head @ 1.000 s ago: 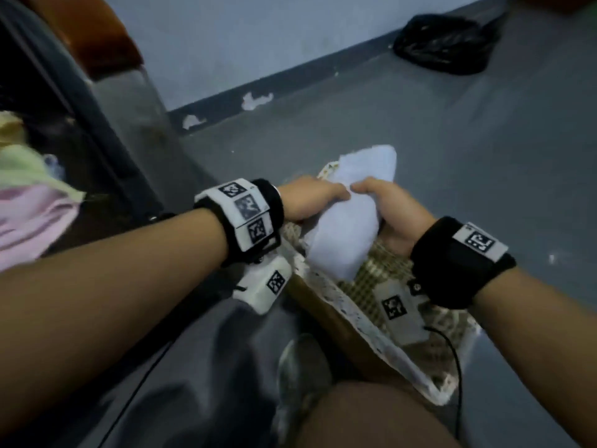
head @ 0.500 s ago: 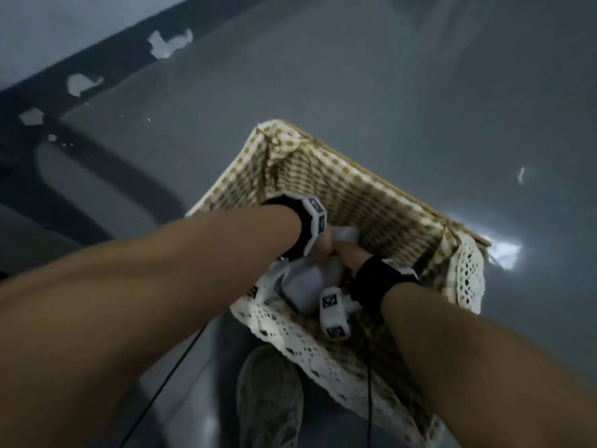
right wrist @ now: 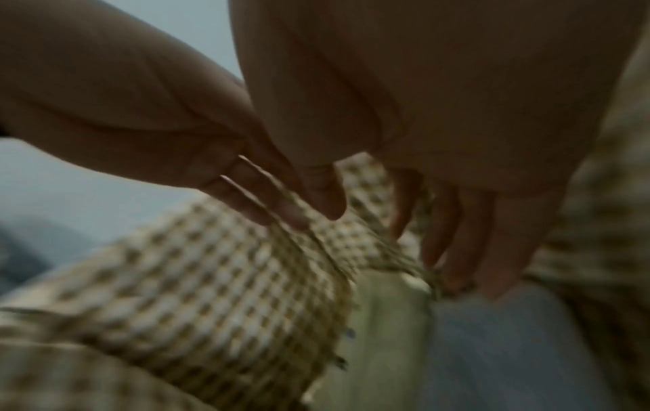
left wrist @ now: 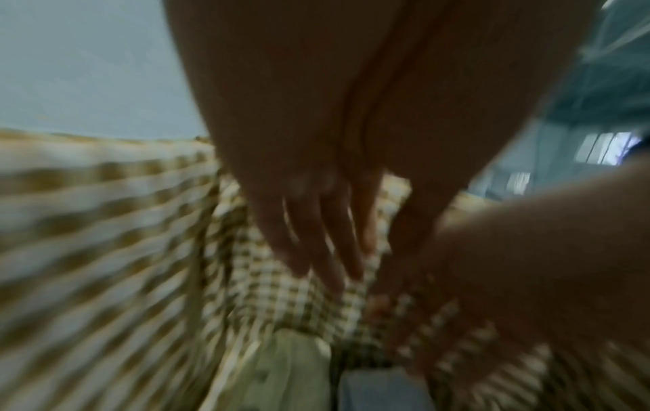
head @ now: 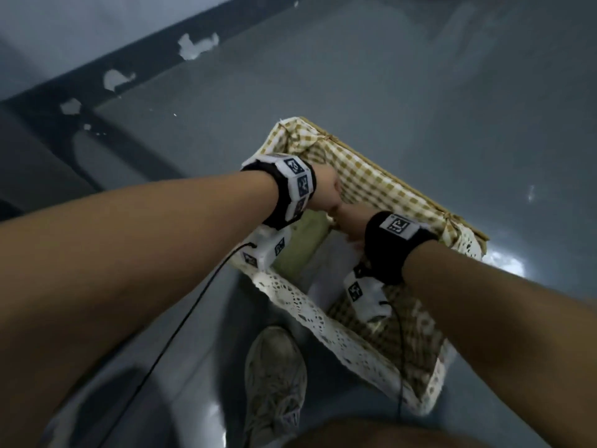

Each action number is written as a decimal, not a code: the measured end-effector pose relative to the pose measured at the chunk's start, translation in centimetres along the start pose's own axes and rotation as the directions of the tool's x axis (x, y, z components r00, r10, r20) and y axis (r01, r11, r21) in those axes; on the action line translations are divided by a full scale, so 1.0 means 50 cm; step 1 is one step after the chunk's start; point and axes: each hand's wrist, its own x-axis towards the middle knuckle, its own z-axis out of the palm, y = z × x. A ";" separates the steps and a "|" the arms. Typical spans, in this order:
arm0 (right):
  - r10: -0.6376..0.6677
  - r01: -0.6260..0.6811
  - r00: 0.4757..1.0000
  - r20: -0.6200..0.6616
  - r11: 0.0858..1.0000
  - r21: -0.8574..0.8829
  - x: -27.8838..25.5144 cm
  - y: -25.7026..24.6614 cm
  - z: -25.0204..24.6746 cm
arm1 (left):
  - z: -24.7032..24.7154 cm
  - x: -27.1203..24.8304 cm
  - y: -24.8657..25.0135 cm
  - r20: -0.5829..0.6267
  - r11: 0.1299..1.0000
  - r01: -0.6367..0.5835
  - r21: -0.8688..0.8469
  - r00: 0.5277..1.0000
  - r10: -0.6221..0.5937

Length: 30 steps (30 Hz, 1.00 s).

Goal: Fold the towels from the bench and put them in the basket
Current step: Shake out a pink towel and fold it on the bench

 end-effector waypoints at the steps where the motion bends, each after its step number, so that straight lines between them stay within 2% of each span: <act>1: -0.030 0.030 1.000 -0.001 0.999 0.035 -0.024 -0.029 -0.002 | -0.029 -0.031 0.000 -0.022 0.998 -0.012 -0.060 1.000 0.010; 3: -0.108 0.107 0.994 0.023 0.993 0.040 -0.082 -0.093 -0.001 | -0.092 -0.112 -0.005 -0.098 0.988 -0.018 -0.153 0.995 0.004; 6: -0.275 0.276 0.959 0.067 0.961 -0.003 -0.170 -0.192 0.017 | -0.158 -0.247 -0.049 -0.266 0.988 -0.019 -0.152 0.964 -0.022; 8: -0.391 0.402 0.910 0.135 0.913 -0.064 -0.231 -0.256 0.045 | -0.188 -0.347 -0.092 -0.367 0.988 0.010 -0.152 0.928 -0.066; 10: -0.464 0.510 0.848 0.256 0.845 -0.158 -0.293 -0.317 0.097 | -0.199 -0.460 -0.143 -0.440 0.988 0.051 -0.146 0.891 -0.111; 14: -0.463 0.701 0.690 0.557 0.618 -0.355 -0.403 -0.424 0.244 | -0.164 -0.678 -0.257 -0.516 0.974 0.177 -0.142 0.826 -0.226; 15: -0.439 0.734 0.650 0.621 0.576 -0.361 -0.425 -0.447 0.285 | -0.146 -0.727 -0.289 -0.532 0.966 0.204 -0.158 0.807 -0.257; 17: -0.410 0.766 0.596 0.690 0.547 -0.337 -0.463 -0.487 0.377 | -0.107 -0.821 -0.358 -0.573 0.947 0.237 -0.216 0.755 -0.320; 20: -0.504 0.841 0.515 0.693 0.454 -0.295 -0.500 -0.534 0.522 | -0.041 -0.941 -0.464 -0.578 0.882 0.328 -0.338 0.668 -0.470; 23: -0.621 0.904 0.426 0.658 0.262 -0.337 -0.509 -0.561 0.644 | 0.027 -1.025 -0.567 -0.490 0.776 0.570 -0.272 0.612 -0.621; 25: -0.640 0.900 0.393 0.661 0.118 -0.420 -0.507 -0.564 0.698 | 0.069 -1.063 -0.619 -0.421 0.699 0.681 -0.217 0.581 -0.696; 27: -0.646 0.868 0.365 0.670 -0.023 -0.496 -0.501 -0.569 0.736 | 0.094 -1.090 -0.659 -0.441 0.666 0.709 -0.233 0.533 -0.722; 30: -0.665 0.837 0.352 0.658 -0.090 -0.539 -0.499 -0.578 0.775 | 0.107 -1.102 -0.696 -0.518 0.677 0.699 -0.229 0.501 -0.693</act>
